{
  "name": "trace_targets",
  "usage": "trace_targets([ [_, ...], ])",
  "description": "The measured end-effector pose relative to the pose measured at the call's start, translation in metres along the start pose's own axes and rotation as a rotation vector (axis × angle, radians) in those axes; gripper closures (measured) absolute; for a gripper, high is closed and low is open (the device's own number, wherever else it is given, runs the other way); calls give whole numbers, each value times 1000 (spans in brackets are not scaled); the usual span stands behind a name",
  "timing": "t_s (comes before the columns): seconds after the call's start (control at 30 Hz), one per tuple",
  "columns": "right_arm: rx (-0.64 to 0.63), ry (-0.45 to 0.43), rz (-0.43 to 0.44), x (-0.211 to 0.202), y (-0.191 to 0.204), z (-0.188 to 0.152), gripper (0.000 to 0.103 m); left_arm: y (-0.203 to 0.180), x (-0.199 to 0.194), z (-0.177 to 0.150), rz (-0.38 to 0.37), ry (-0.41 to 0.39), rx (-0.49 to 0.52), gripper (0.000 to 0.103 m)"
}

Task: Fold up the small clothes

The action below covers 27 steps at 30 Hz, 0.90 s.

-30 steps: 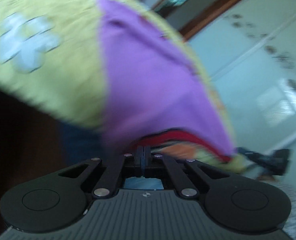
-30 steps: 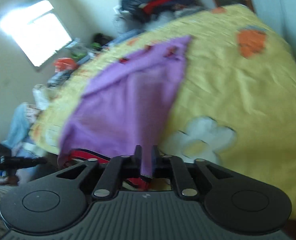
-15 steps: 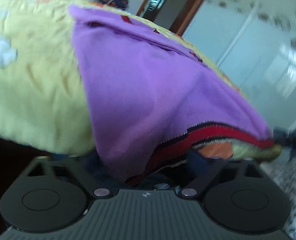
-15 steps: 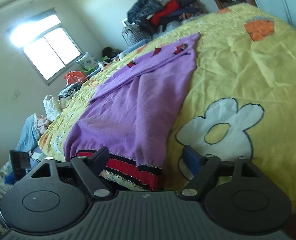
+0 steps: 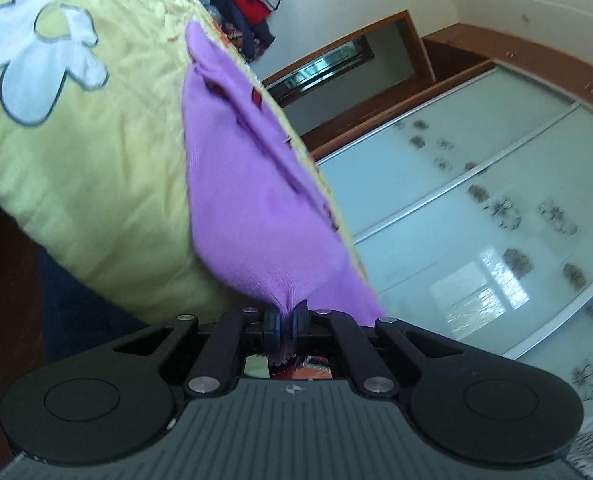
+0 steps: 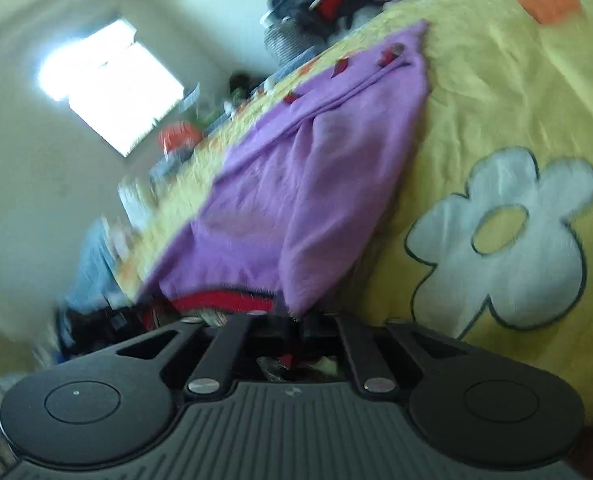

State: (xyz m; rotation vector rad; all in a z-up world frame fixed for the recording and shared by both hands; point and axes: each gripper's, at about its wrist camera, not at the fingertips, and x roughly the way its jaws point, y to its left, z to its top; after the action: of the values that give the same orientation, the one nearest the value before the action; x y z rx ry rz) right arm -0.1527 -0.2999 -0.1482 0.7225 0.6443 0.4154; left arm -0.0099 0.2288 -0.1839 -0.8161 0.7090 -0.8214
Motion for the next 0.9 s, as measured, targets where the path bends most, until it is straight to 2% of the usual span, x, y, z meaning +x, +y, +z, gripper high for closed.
trace_targets([
  [0.03,18,-11,17,-2,0,0,99,-4,-7,3,-10,-2,-2,99],
  [0.1,89,-48,130,-12,0,2,99,-10,-15,4,-46,-11,-10,100],
  [0.2,125,-98,250,-36,12,11,99,-24,-33,10,-107,-37,-10,100],
  [0.3,122,-124,284,-58,20,21,99,-29,-49,12,-149,-61,-35,100],
  [0.33,107,-128,254,-63,20,23,99,-30,-53,13,-147,-70,-42,100],
  [0.4,77,-108,132,-68,13,23,99,-25,-62,12,-121,-63,-42,100],
  [0.5,75,-27,-29,-57,-11,21,95,-8,-59,5,17,1,-24,101],
  [0.53,77,-23,-104,-55,-14,20,88,-2,-56,1,64,19,-19,101],
  [0.57,87,-4,-149,-53,-16,21,59,1,-52,-2,116,40,-4,101],
  [0.6,79,6,-121,-52,-15,22,30,2,-49,-5,140,58,13,102],
  [0.63,67,-3,-112,-54,-12,24,17,1,-46,-7,153,68,35,102],
  [0.67,31,-34,-142,-58,-5,25,2,2,-44,-9,172,68,53,101],
  [0.73,-47,-81,-334,-56,14,31,0,4,-38,-10,198,82,83,100],
  [0.77,-49,-82,-397,-54,19,34,0,8,-35,-10,192,82,75,91],
  [0.8,-36,-98,-368,-53,18,38,0,12,-31,-11,195,84,65,74],
  [0.83,-17,-98,-290,-49,14,43,0,15,-28,-11,202,81,61,66],
  [0.87,9,-47,-189,-41,6,53,0,19,-24,-12,203,70,60,54],
  [0.9,66,2,-80,-29,-8,65,0,21,-21,-12,211,63,60,49],
])
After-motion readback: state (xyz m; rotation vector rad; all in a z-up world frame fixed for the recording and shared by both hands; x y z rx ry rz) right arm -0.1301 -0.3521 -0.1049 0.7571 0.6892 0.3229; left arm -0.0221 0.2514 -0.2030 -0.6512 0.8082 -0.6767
